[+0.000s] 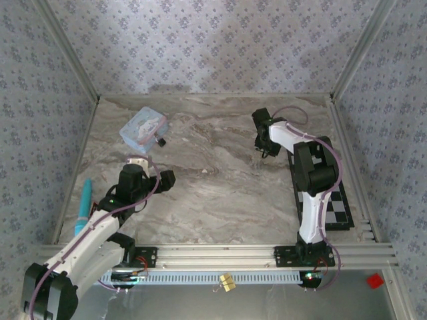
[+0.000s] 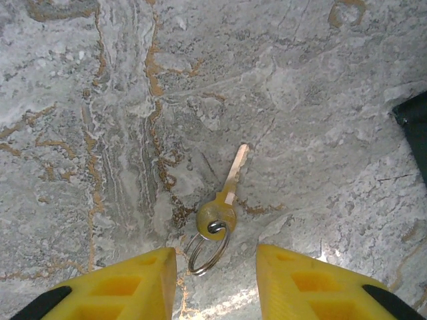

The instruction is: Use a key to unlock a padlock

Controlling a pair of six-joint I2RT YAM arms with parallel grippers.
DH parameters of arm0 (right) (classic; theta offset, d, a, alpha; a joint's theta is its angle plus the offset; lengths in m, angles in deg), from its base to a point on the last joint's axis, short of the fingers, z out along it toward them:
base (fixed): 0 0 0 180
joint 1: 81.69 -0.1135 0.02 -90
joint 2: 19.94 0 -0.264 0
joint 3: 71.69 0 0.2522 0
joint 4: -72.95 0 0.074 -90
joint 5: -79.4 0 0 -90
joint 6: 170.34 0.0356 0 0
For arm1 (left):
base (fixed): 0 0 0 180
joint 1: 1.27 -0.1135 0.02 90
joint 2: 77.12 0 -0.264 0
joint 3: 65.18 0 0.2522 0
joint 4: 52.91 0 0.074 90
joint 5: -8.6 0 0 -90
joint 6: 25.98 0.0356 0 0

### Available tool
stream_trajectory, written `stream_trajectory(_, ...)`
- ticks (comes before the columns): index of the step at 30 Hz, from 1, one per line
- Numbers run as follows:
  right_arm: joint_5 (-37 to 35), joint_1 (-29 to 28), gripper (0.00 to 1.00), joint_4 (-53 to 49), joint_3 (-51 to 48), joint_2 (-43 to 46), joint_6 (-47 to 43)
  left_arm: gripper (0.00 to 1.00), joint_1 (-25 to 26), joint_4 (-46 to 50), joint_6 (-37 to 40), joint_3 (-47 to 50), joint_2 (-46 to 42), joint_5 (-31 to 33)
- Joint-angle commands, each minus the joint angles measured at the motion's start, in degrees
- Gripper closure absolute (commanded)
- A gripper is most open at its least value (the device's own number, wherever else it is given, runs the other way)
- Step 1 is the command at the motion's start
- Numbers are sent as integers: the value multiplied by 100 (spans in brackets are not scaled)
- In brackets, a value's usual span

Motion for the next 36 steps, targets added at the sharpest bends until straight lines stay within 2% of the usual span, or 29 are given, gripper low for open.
stream_trajectory(1,-51,24,66,-79,173,-166,36,0,26,-53,-29,-9,-84,11)
stream_trajectory(10,-103,31,76,-92,219,-255,3,0,26,-41,-27,10,-171,24)
stream_trajectory(16,-263,7,90,-104,191,-180,-91,0,20,-40,-18,28,-232,42)
stream_trajectory(20,-410,-156,99,-21,67,191,-345,0,26,-39,-18,2,-158,33)
stream_trajectory(24,-575,-529,100,231,-314,990,-946,0,26,-76,4,-32,-26,-23)
stream_trajectory(27,-151,-863,100,894,-924,1822,-1518,0,27,-83,32,-62,76,-46)
stream_trajectory(33,1405,-1320,100,2279,-2471,3677,-2317,0,26,-133,69,-86,170,-94)
stream_trajectory(36,2180,-1506,100,2914,-3176,4572,-2695,0,26,-250,9,-69,184,-361)
